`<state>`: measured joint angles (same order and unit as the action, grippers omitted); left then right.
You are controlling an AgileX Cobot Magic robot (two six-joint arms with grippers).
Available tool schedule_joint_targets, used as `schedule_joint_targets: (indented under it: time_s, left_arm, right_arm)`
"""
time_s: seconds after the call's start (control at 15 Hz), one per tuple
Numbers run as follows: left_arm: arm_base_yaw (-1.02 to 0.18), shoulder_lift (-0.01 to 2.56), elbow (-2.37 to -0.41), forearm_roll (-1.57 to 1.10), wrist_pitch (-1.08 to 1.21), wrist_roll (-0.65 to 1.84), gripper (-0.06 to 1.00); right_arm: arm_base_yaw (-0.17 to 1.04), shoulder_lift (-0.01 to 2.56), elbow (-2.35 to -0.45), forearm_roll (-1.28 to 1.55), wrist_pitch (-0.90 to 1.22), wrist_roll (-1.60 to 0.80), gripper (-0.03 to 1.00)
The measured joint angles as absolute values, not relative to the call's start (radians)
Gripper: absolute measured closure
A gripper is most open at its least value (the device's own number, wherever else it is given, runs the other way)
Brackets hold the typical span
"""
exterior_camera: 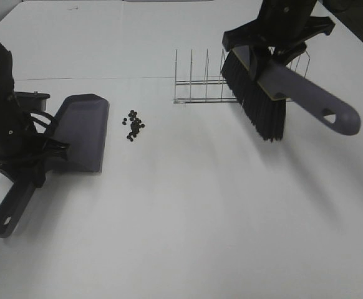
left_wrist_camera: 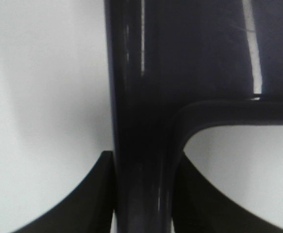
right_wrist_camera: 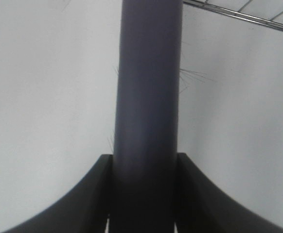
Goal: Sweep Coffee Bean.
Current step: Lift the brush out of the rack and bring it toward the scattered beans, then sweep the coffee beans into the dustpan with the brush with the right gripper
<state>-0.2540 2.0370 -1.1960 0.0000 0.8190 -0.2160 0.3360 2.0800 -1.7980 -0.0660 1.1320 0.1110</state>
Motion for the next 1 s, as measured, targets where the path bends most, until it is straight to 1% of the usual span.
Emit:
schedule_joint_targets:
  time_s: [0.27,0.4,0.53,0.67,0.8,0.87,1.0]
  left_arm:
    - [-0.254,2.070,-1.196,-0.012,0.784,-0.210,0.67]
    - [-0.254,2.071,-1.196,-0.015,0.780,-0.203,0.67]
    - [-0.254,2.074,-1.196,-0.015,0.780,-0.203,0.67]
    - [-0.254,2.074,-1.196,-0.016,0.780,-0.202,0.67]
    - [-0.254,2.074,-1.196,-0.016,0.779,-0.202,0.67]
    - [-0.254,2.074,-1.196,-0.016,0.779,-0.202,0.67]
    - [-0.254,2.074,-1.196,-0.017,0.779,-0.202,0.67]
  right_arm:
    - [0.445,2.211,-1.808,-0.129,1.098,0.149,0.70]
    - [0.495,2.289,-1.864,-0.135,1.084,0.152,0.70]
    - [0.533,2.352,-1.956,-0.138,1.083,0.152,0.70]
    - [0.562,2.433,-2.067,-0.135,1.136,0.147,0.70]
    - [0.572,2.510,-2.188,-0.112,1.208,0.115,0.70]
    - [0.573,2.572,-2.292,-0.068,1.232,0.079,0.70]
    - [0.575,2.621,-2.390,0.000,1.235,0.035,0.70]
